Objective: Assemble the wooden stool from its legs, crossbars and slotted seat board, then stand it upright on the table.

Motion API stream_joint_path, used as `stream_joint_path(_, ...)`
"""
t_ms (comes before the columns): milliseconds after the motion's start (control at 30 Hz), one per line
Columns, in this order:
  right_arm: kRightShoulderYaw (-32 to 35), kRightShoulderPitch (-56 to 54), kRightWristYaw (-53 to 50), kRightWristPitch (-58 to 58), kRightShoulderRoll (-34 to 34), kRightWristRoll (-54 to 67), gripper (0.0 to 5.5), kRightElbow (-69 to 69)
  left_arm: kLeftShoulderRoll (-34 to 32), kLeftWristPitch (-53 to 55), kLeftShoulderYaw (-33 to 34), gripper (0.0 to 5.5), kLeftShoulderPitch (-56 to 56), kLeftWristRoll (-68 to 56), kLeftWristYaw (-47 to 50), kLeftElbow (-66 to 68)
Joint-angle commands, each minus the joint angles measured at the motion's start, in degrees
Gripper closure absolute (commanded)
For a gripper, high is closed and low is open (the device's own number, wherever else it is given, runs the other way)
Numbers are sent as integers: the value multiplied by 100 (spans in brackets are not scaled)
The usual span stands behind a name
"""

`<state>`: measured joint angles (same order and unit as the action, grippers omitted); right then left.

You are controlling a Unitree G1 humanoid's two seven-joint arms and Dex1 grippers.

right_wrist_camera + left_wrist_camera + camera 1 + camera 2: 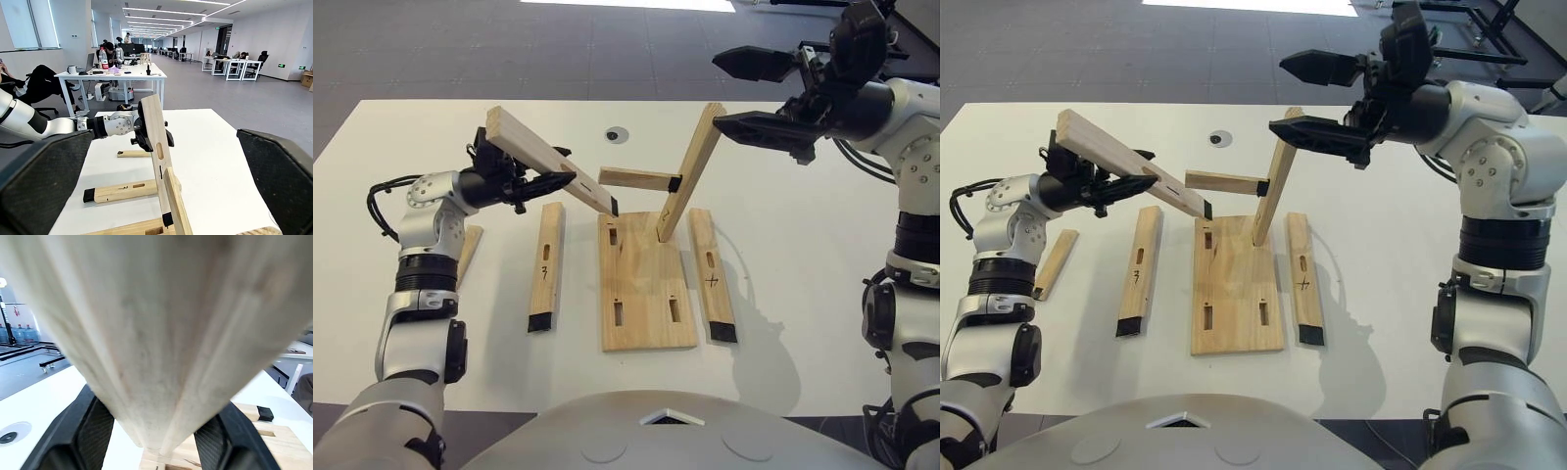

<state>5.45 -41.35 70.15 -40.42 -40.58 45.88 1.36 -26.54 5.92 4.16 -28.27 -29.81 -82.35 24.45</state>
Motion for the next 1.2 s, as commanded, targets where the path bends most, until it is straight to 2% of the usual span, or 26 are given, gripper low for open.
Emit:
stream_joint_path(33, -22, -157, 10, -79, -23, -33, 11, -86, -171, 129, -112, 337, 104, 164, -18, -152)
stream_joint_path(400, -108, -186, 105, -77, -62, -172, 11, -21, -414, 576, -492, 337, 218, 357, -164, -426)
stream_joint_path(700, -167, -119, 177, -5, -141, -368, 11, -195, -722, 1258, -1029, 337, 424, 897, 660, -939)
stream_joint_path(933, -229, -130, 175, 58, -150, -472, 11, -286, -805, 1940, -1108, 337, 427, 900, 1457, -1215)
stream_joint_path(1033, -257, -146, 193, 82, -127, -515, 11, -292, -859, 2238, -1143, 337, 386, 739, 1321, -1100)
stream_joint_path(1200, -288, -230, 193, 123, -81, -539, 11, -227, -886, 2131, -1216, 337, 316, 734, 1084, -832)
